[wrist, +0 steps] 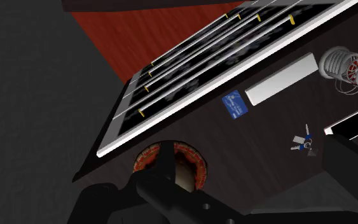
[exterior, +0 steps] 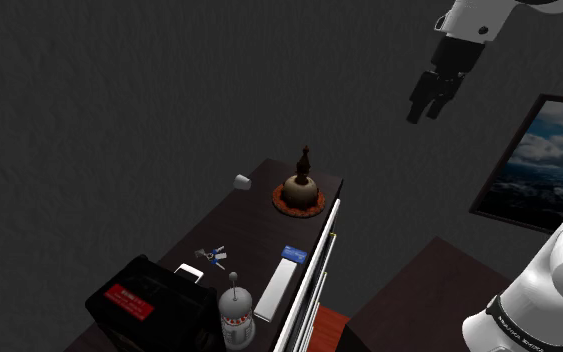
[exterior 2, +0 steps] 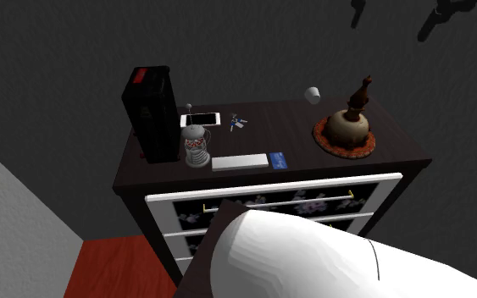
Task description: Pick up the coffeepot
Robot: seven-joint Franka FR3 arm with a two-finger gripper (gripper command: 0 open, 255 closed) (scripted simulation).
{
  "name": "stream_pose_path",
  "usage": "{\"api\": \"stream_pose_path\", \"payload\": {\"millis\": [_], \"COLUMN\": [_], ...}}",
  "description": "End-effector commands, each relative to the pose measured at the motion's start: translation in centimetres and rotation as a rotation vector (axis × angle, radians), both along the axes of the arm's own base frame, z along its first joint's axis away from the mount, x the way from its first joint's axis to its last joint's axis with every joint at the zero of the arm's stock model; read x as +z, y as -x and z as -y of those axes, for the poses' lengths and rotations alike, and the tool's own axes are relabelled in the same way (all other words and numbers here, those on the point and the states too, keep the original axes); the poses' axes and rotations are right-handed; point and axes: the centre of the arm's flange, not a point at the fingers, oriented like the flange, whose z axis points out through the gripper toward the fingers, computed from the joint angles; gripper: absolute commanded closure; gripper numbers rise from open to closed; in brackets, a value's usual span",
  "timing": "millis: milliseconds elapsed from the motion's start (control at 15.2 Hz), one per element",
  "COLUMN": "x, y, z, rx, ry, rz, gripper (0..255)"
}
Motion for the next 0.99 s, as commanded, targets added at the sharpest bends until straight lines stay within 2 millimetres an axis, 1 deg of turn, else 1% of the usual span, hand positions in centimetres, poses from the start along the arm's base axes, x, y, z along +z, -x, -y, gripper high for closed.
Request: {"api": "stream_pose_path", "payload": {"millis": [0,924], "x": [0.0,-11.9], "y": [0.0,-6.9], "z": [0.0,-12.4], "rx": [0.0,0.039], "ry": [0.0,-0.036], "rz": [0.0,-0.091], "gripper": [0,0]}}
